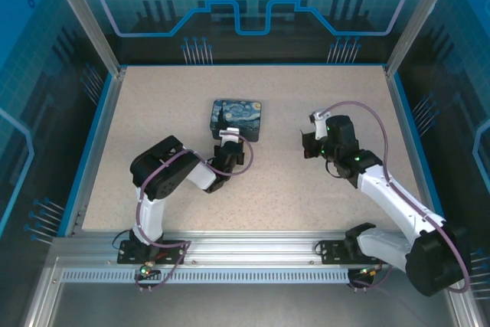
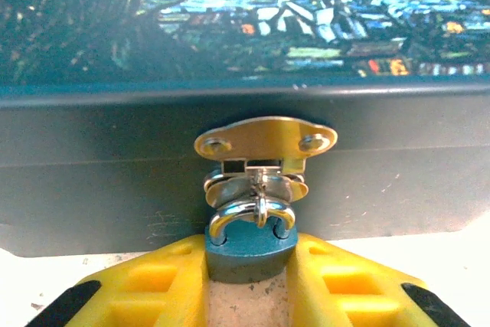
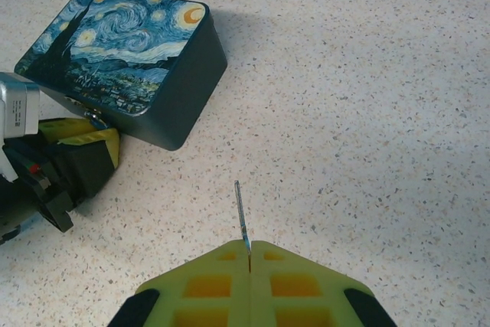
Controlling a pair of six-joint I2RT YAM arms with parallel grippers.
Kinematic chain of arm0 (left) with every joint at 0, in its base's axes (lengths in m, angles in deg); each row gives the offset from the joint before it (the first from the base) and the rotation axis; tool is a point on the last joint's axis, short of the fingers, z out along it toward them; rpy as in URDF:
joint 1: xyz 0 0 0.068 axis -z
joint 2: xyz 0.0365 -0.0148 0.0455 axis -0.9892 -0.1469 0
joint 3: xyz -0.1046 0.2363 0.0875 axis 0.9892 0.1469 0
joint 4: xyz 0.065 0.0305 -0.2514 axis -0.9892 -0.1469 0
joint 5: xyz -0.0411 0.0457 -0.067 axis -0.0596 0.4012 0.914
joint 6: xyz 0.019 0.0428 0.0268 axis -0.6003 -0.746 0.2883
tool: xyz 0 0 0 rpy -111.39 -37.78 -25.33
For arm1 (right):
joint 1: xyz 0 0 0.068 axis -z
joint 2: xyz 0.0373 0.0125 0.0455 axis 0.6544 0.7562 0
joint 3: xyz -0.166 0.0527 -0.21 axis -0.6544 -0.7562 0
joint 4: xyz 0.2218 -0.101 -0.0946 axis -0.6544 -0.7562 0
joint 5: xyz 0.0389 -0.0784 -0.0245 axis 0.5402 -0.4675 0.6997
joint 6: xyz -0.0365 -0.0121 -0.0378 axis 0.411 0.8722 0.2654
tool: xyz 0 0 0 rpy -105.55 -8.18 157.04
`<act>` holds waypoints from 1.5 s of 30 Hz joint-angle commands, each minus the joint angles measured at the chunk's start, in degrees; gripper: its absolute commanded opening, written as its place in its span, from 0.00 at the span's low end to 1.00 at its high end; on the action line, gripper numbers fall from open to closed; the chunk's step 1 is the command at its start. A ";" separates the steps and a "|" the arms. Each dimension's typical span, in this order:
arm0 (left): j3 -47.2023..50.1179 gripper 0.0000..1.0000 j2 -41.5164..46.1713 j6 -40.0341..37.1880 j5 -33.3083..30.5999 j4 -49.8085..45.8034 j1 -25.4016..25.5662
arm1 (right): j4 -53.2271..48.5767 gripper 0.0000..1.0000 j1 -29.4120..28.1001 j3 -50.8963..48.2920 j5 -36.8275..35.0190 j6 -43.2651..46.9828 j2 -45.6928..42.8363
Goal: Unlock a padlock with a key
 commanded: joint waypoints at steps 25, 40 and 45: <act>-15.82 0.23 15.51 20.70 18.57 -51.41 -2.49 | 1.65 0.00 1.03 -8.24 8.93 -0.43 -3.52; -21.51 0.21 17.74 30.22 27.79 -56.18 -3.29 | 10.18 0.00 -3.65 -10.39 14.93 0.12 1.77; -22.30 0.21 18.63 34.21 31.57 -54.33 -3.79 | 22.13 0.00 -9.22 -11.44 14.54 -0.34 6.49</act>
